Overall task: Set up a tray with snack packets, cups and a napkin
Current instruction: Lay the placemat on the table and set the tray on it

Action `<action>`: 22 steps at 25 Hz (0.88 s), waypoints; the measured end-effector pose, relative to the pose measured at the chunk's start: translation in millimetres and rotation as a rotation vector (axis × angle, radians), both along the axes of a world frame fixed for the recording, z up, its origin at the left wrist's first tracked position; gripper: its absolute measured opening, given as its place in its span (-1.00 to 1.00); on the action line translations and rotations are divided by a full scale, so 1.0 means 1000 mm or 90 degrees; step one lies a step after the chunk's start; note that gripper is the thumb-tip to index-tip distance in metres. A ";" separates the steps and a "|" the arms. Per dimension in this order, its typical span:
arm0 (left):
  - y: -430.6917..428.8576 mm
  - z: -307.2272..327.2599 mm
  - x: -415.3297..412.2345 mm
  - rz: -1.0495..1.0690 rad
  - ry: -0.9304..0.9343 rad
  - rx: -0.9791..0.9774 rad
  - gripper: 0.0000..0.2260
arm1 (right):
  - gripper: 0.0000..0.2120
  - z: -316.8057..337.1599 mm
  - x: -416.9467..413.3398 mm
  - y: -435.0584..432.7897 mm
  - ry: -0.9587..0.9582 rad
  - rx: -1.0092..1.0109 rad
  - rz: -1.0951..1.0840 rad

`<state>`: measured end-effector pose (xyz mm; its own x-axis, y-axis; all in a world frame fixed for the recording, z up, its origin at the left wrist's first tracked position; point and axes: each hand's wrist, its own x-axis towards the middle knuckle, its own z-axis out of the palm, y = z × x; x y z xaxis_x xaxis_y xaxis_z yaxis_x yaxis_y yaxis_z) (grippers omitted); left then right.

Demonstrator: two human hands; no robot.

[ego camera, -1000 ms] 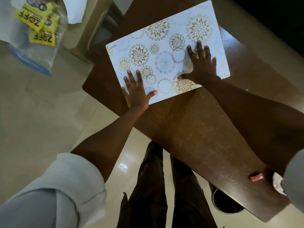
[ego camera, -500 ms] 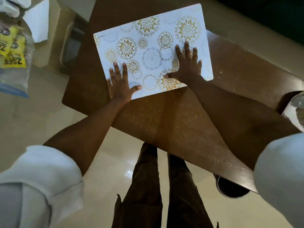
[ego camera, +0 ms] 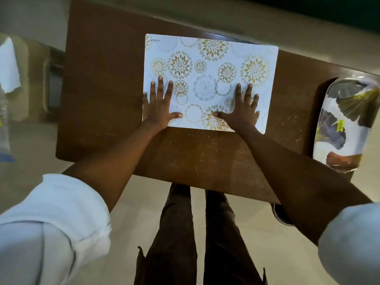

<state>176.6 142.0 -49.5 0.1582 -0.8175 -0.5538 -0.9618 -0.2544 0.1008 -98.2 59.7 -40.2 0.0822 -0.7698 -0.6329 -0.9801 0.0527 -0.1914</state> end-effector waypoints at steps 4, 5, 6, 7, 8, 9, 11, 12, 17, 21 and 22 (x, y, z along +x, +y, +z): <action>0.005 0.000 -0.013 -0.034 -0.007 -0.004 0.06 | 0.25 0.000 -0.017 0.024 -0.002 -0.007 -0.047; 0.007 0.000 -0.016 -0.039 -0.011 -0.003 0.06 | 0.26 0.000 -0.020 0.029 -0.004 -0.005 -0.052; 0.010 -0.001 -0.018 -0.043 -0.014 -0.001 0.07 | 0.26 0.001 -0.022 0.033 -0.006 -0.002 -0.057; 0.014 -0.001 -0.021 -0.047 -0.015 0.001 0.07 | 0.26 0.001 -0.025 0.037 -0.007 0.001 -0.061; 0.018 -0.001 -0.024 -0.050 -0.016 0.001 0.07 | 0.26 0.002 -0.028 0.041 -0.006 0.002 -0.065; 0.022 -0.002 -0.026 -0.053 -0.017 -0.001 0.07 | 0.26 0.002 -0.031 0.046 -0.004 0.004 -0.068; 0.029 -0.002 -0.033 -0.057 -0.017 -0.006 0.06 | 0.26 0.003 -0.037 0.054 -0.001 0.003 -0.073; 0.032 -0.003 -0.035 -0.059 -0.017 -0.010 0.06 | 0.25 0.003 -0.040 0.058 -0.001 0.001 -0.075; 0.040 -0.003 -0.042 -0.074 -0.015 -0.021 0.06 | 0.25 0.005 -0.048 0.074 -0.002 0.005 -0.091; 0.043 -0.002 -0.045 -0.065 -0.011 -0.015 0.06 | 0.24 0.005 -0.050 0.078 -0.001 0.003 -0.092; 0.044 -0.001 -0.045 -0.063 -0.011 -0.013 0.06 | 0.24 0.005 -0.050 0.079 0.000 0.004 -0.089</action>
<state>131.4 186.1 -51.0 0.0850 -0.8404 -0.5353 -0.9838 -0.1559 0.0884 -147.9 138.5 -35.7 -0.0253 -0.7700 -0.6375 -0.9630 0.1899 -0.1911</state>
